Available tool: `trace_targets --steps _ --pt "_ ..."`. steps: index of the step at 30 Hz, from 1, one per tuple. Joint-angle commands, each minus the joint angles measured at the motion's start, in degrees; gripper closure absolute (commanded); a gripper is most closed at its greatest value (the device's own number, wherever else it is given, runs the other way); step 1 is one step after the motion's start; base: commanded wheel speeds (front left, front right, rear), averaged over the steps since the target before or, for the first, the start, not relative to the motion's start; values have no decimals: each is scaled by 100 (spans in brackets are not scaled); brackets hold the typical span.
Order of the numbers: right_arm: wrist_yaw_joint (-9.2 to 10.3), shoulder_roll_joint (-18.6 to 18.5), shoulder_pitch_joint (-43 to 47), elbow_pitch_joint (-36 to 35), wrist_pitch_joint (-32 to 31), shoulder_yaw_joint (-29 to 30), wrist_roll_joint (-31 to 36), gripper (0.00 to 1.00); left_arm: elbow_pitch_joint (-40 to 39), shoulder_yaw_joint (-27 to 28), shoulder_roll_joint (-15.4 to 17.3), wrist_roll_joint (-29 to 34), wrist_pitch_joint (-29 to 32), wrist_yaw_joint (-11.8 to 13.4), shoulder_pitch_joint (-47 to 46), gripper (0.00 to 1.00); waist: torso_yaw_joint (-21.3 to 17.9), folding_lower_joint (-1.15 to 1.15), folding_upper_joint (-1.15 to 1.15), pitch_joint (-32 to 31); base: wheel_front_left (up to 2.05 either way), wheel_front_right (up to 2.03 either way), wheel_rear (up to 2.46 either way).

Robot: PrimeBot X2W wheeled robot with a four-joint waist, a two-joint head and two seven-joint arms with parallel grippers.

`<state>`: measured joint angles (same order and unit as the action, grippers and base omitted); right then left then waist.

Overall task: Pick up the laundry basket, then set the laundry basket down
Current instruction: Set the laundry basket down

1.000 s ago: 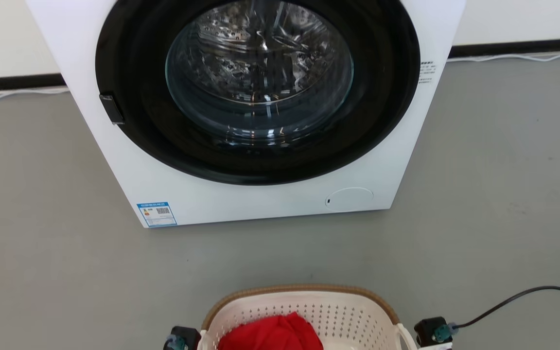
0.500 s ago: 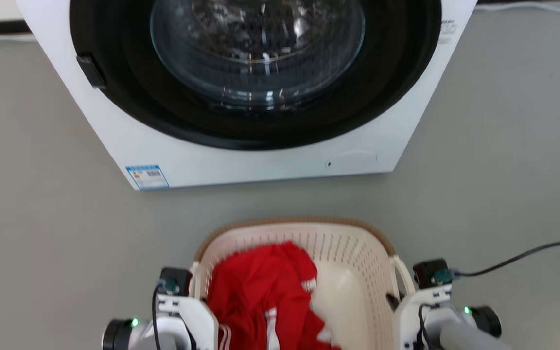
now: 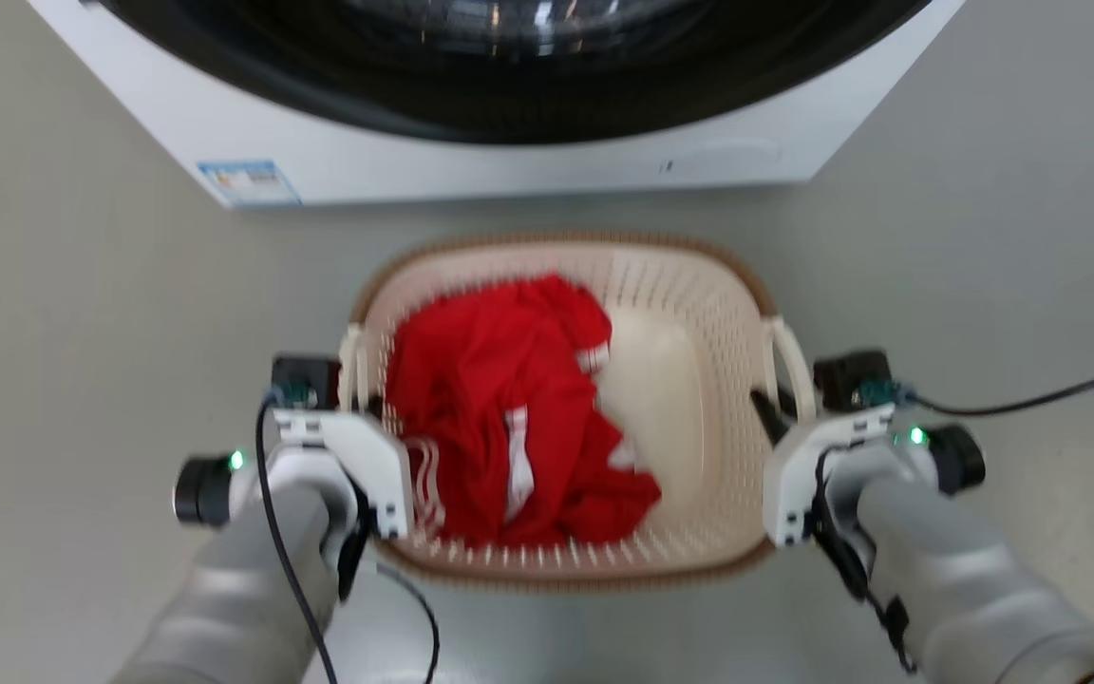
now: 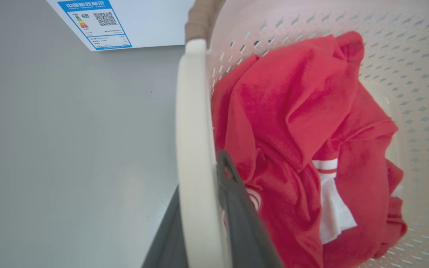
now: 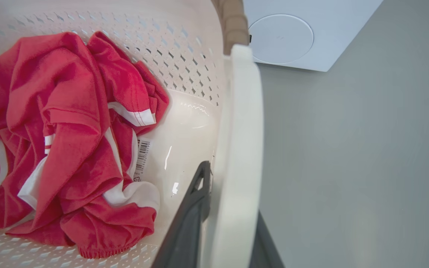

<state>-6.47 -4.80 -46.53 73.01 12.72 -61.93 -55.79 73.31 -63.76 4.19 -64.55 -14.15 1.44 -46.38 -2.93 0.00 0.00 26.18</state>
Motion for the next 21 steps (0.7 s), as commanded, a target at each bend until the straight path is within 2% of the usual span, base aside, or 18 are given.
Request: trace_targets --steps 1,10,21 --pt "-102 192 -21 -77 134 -115 186 100 -174 136 63 127 -82 28 -392 100 115 0 0 531 0 0 0" --pt "-102 192 -897 45 225 271 584 100 -914 962 349 874 -84 366 -1007 100 223 0 0 1572 0 0 0" --pt "-102 170 -1407 -115 227 1197 1532 100 -1551 2037 559 1936 -85 470 -1283 100 166 0 0 2442 0 0 0"
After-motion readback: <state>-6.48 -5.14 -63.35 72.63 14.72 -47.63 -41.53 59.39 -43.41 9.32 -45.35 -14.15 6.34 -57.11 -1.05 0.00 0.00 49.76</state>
